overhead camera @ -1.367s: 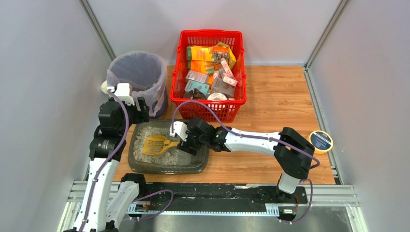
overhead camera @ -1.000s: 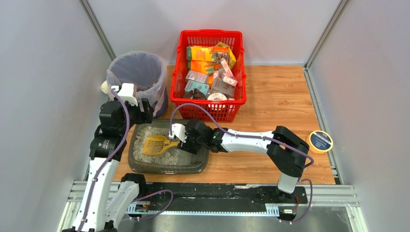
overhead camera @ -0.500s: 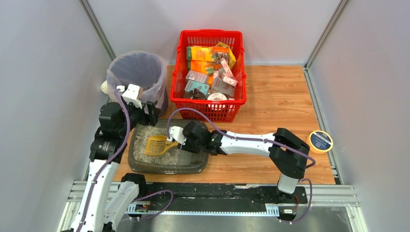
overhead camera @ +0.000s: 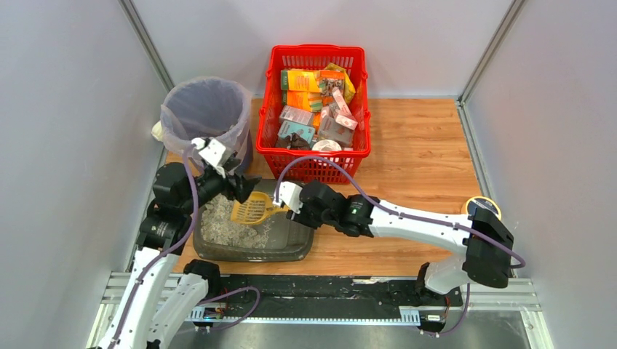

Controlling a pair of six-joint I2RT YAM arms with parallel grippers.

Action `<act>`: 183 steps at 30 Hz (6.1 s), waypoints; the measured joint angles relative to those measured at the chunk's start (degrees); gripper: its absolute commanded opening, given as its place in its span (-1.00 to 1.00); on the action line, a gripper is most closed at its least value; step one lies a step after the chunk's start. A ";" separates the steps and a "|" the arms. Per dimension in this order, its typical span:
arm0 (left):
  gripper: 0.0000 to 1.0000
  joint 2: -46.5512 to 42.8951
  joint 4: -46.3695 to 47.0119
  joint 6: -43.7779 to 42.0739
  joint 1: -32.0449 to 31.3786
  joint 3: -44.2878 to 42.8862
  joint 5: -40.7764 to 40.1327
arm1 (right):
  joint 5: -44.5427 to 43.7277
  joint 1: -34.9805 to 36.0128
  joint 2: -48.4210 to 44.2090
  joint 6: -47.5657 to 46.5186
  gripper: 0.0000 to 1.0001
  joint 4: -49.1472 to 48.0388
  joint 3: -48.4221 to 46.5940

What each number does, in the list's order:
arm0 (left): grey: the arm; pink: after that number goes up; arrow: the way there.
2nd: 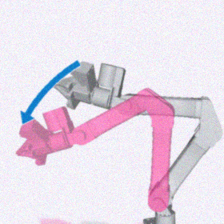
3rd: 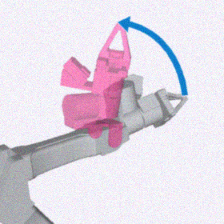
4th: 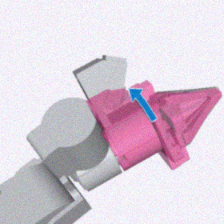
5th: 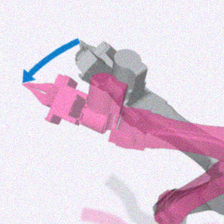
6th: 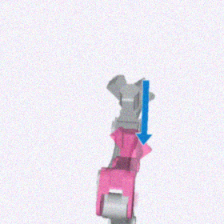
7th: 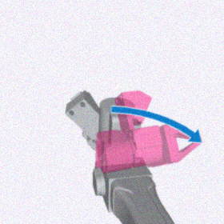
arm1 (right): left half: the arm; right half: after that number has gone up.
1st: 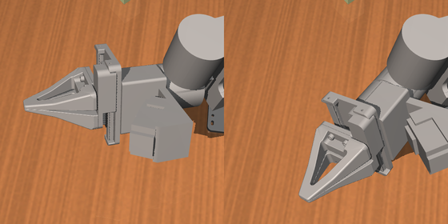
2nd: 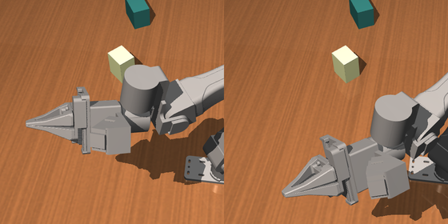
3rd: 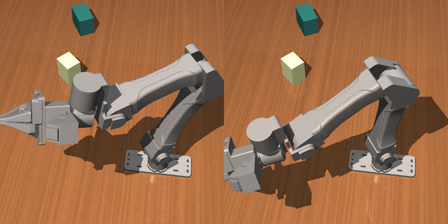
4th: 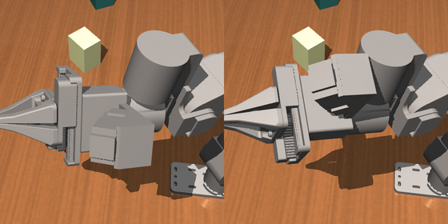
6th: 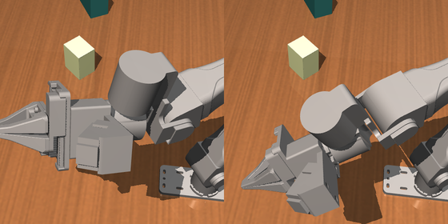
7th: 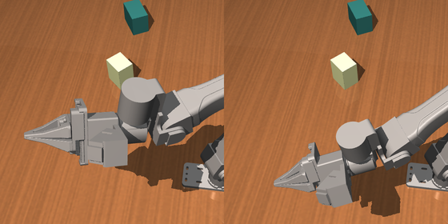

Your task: Clean the litter box

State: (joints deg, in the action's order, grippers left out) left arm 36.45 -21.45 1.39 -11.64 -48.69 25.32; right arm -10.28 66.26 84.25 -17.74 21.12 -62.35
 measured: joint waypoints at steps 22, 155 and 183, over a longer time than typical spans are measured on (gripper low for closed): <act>0.72 14.88 4.07 -9.01 -19.37 8.50 15.82 | 5.42 -1.09 -11.17 4.26 -0.70 9.94 4.31; 0.75 -3.15 -21.64 4.39 -9.84 3.54 -45.29 | -4.37 -0.37 -24.68 50.95 -1.00 -23.71 18.71; -0.09 31.95 -27.36 1.77 -4.61 -3.23 -52.96 | 8.15 -8.81 -13.11 53.92 -1.00 -7.87 7.67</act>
State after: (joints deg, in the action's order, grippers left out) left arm 68.40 -48.82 3.16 -16.25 -51.92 -27.64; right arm -2.13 57.45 71.13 36.18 13.26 -54.68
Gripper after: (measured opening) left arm 0.547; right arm 0.178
